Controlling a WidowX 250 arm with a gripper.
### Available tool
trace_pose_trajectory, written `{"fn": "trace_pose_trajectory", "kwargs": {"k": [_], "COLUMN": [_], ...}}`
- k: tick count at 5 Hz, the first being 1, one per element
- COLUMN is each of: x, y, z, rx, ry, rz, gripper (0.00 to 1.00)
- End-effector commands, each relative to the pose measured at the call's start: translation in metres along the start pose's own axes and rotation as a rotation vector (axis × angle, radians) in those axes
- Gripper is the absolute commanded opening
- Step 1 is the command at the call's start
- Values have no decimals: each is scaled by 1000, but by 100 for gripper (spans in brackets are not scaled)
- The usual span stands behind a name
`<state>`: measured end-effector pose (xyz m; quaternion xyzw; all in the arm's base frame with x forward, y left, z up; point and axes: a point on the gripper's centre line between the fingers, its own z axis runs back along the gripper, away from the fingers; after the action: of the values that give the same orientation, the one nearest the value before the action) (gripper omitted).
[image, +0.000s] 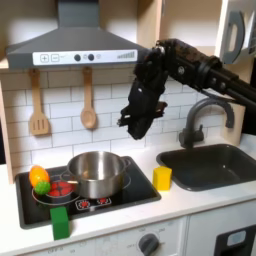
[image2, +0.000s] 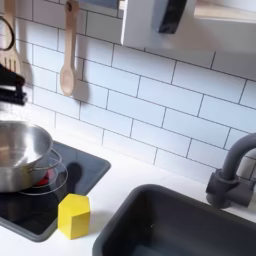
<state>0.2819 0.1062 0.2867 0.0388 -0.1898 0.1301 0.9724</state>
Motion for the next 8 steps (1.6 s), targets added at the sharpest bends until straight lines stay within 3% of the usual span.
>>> {"fn": "trace_pose_trajectory", "kwargs": {"k": [1,2,3,5,7,8], "x": [38,56,66,75,93,100], "y": [4,6,9,13,22,20], "z": [26,41,46,45,52,48], "rx": [5,-7,-2,0,-12,-34], "ry": [-140,-199,-229,-253,-403,-421], "rz": [-4,4,12,23,24,9], "gripper": [0,0,0,0,0,0]}}
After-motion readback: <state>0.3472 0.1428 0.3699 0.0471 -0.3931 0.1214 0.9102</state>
